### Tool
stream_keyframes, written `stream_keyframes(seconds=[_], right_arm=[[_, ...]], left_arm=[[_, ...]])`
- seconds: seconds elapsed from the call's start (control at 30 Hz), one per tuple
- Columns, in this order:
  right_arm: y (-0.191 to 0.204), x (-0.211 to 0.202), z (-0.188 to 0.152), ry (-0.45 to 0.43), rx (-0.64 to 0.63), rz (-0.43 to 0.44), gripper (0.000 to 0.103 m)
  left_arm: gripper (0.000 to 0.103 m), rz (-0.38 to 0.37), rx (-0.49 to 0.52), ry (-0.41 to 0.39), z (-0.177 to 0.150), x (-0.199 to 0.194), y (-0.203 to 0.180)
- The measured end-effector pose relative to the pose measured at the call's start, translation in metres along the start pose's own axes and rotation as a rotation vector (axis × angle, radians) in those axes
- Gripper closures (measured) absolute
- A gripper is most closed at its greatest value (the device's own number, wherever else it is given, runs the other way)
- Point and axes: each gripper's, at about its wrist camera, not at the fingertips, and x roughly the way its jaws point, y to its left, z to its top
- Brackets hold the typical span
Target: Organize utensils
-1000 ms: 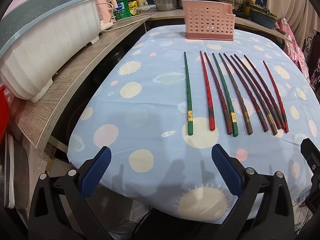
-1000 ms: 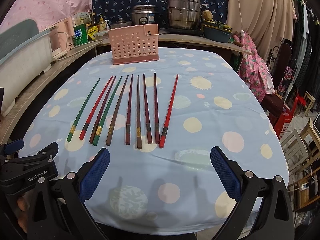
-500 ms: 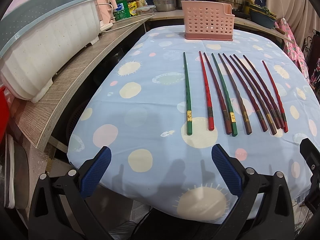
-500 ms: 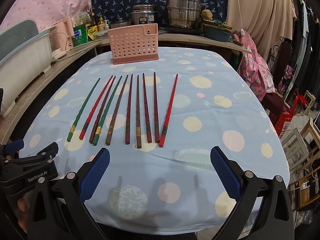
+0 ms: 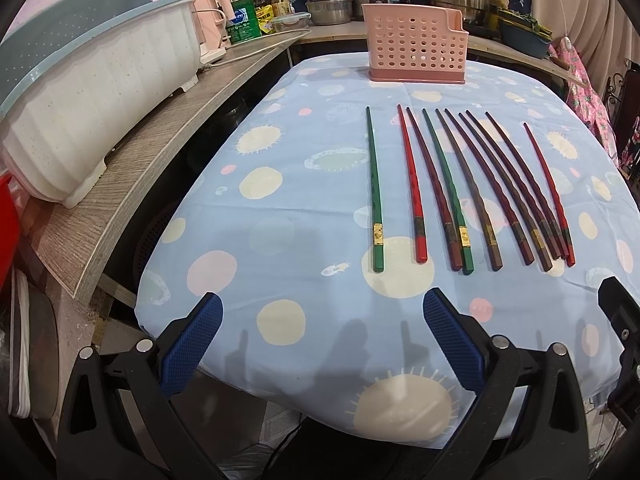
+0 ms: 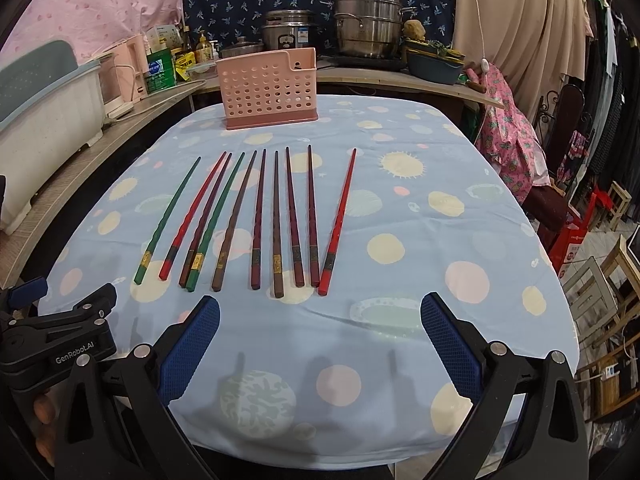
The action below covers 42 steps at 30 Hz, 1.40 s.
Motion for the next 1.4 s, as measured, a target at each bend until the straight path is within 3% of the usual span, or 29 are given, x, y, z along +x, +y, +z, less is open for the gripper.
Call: stream_keyframes(seconds=[0.77,1.1,1.4], right_arm=[[0.000,0.005,-0.003,0.010,0.001,0.003,0.007],[-0.017,0.016,-0.001,0.033,0.042,-0.007,0.007],[-0.033,0.034,0.016,0.015,0.068,-0.030,0.007]], left_arm=[[0.007,-0.002,-0.001,0.005,0.000,0.001,0.000],[0.007,-0.037,-0.045,0.043,0.002,0.018,0.011],[0.007,-0.017,-0.078,0.058,0.020,0.046,0.017]])
